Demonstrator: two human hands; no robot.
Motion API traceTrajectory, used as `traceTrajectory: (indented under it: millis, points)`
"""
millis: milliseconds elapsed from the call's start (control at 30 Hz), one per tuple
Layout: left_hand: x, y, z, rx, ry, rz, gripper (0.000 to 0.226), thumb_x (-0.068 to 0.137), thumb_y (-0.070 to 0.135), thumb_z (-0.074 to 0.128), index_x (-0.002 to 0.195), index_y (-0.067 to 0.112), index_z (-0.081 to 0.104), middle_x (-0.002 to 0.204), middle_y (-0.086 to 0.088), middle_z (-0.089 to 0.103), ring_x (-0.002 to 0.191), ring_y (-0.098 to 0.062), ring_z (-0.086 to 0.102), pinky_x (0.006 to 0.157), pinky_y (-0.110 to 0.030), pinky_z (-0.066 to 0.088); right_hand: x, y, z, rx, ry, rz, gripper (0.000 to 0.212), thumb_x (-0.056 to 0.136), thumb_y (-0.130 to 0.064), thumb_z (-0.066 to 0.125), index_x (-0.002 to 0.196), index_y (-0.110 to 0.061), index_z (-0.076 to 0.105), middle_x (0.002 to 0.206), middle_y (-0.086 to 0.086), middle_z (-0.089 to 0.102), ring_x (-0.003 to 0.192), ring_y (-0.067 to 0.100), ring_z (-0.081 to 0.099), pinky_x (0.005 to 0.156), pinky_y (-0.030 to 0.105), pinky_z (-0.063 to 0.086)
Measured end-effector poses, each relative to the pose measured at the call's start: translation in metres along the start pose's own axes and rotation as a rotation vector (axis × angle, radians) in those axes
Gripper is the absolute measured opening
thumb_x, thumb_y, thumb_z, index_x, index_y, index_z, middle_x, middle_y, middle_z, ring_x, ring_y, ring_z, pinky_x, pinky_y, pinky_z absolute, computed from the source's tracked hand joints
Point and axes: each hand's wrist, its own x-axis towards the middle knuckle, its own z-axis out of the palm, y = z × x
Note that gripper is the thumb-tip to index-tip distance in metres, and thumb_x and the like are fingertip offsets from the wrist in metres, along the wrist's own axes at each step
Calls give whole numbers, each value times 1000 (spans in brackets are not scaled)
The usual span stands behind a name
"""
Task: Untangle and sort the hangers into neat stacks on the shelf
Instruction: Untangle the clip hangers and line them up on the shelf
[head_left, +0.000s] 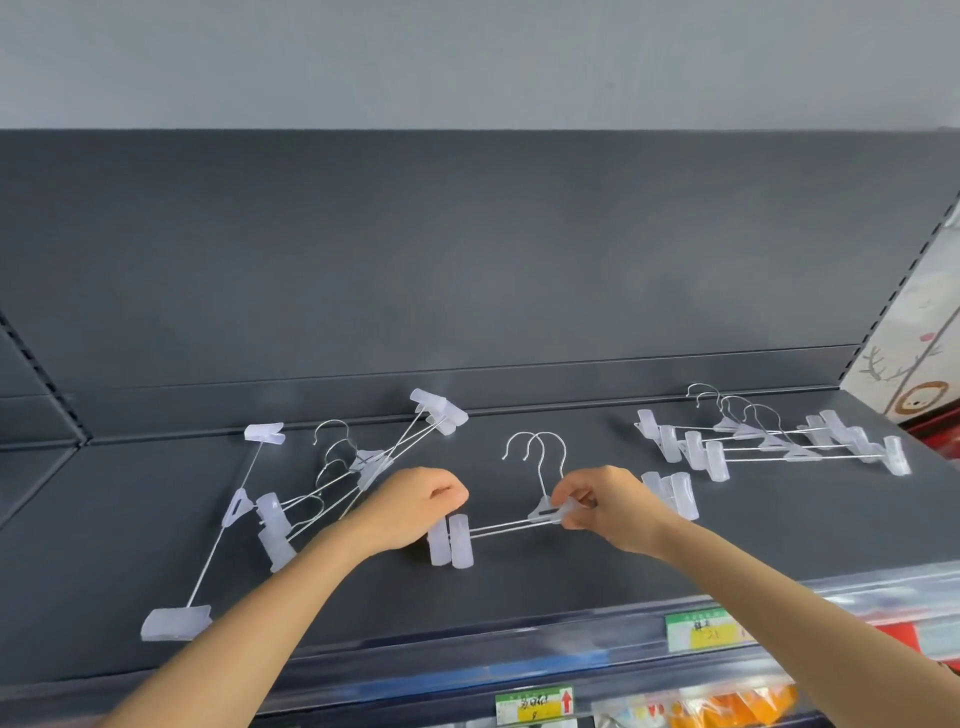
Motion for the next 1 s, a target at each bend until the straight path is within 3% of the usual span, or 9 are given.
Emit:
traceTrajectory:
  millis: [100, 167, 333, 600, 700, 867, 1000]
  points:
    - [16, 28, 10, -22, 14, 33, 20, 90, 30, 48, 75, 25, 60, 68, 21, 56, 64, -4, 47, 66, -21, 41, -6, 24, -21, 9, 26, 8, 20, 80, -18, 70, 81, -37, 63, 89, -5, 66, 78, 10, 60, 75, 30, 52]
    - [28, 48, 21, -26, -7, 55, 14, 90, 34, 52, 89, 32, 66, 88, 20, 65, 82, 1, 59, 77, -19, 47, -13, 44, -36, 6, 30, 21, 21, 80, -18, 70, 81, -37, 61, 89, -6, 65, 76, 8, 58, 73, 26, 50]
    - [60, 99, 58, 31, -16, 119, 28, 94, 37, 50, 118, 28, 61, 114, 14, 59, 101, 0, 55, 86, -17, 43, -31, 103, -76, 17, 49, 61, 19, 80, -17, 70, 90, -30, 62, 90, -4, 63, 82, 13, 58, 74, 24, 48]
    - [100, 177, 111, 172, 43, 237, 47, 96, 40, 48, 140, 27, 41, 144, 15, 35, 132, -5, 33, 108, -24, 29, -59, 197, -139, -35, 53, 76, 32, 79, -19, 71, 101, -34, 53, 87, -10, 56, 83, 8, 54, 77, 22, 46]
    - [110, 201, 130, 209, 43, 251, 49, 97, 38, 46, 144, 27, 35, 151, 15, 26, 138, -6, 24, 110, -25, 25, -69, 228, -158, -41, 77, 82, 31, 79, -18, 71, 100, -33, 55, 87, -5, 59, 82, 15, 57, 77, 26, 48]
    - [123, 227, 154, 311, 35, 258, 54, 99, 36, 44, 149, 26, 25, 158, 9, 12, 146, -8, 7, 116, -27, 16, -81, 268, -182, -39, 107, 85, 28, 79, -15, 71, 94, -34, 56, 78, 0, 53, 68, 14, 48, 69, 27, 45]
    - [133, 239, 165, 347, 24, 260, 57, 99, 37, 42, 151, 24, 21, 160, 6, 7, 147, -8, -2, 118, -28, 11, -78, 285, -198, -31, 157, 87, 26, 80, -14, 70, 98, -29, 58, 76, -7, 50, 65, 6, 47, 59, 12, 39]
